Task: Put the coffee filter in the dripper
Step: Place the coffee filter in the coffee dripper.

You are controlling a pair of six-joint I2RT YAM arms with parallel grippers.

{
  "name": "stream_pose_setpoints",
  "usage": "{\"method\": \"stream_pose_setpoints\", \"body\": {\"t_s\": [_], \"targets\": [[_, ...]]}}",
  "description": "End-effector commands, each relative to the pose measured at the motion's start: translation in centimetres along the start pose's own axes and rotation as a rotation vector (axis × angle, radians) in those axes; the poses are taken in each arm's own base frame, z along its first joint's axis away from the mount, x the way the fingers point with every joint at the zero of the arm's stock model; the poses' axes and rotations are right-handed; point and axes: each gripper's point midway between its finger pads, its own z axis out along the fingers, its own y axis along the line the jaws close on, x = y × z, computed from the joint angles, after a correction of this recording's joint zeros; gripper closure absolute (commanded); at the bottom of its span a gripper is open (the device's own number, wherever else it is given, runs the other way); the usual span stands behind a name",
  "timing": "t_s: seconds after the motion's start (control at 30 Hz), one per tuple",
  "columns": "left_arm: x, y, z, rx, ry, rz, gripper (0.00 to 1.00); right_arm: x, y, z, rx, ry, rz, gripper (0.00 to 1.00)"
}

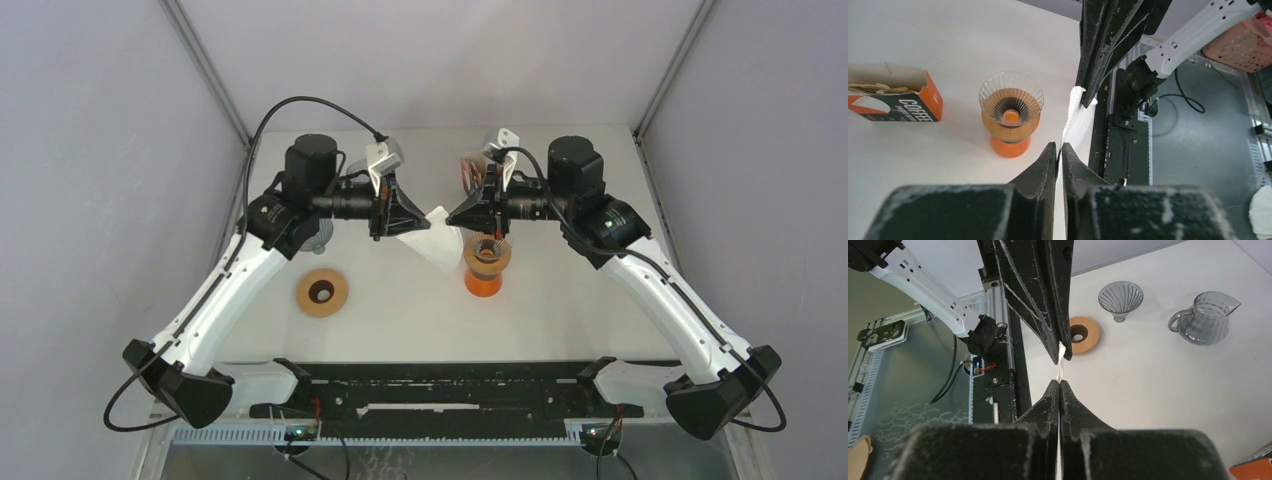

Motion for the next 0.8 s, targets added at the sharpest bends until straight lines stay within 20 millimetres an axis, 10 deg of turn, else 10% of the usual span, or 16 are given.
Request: {"method": "stream_pose_setpoints", "body": {"t_s": [0.0,0.27,0.77], "targets": [[-2.0,-1.3,-0.5,0.039,-0.034,0.085,0.96,-0.6,0.5,0.1,-0.024,-0.017,-0.045,1.0],[-1.1,-1.4,-1.3,0.018,-0.02,0.152,1.0,-1.5,0.3,-1.8,0.02,-0.047,-0.057,0.71],[-0.5,-2.4,-1.8,0.055,-0.021,0.187,1.0,0.2,-1.2,-3.1,0.086,-0.037,-0.048,0.66]]}}
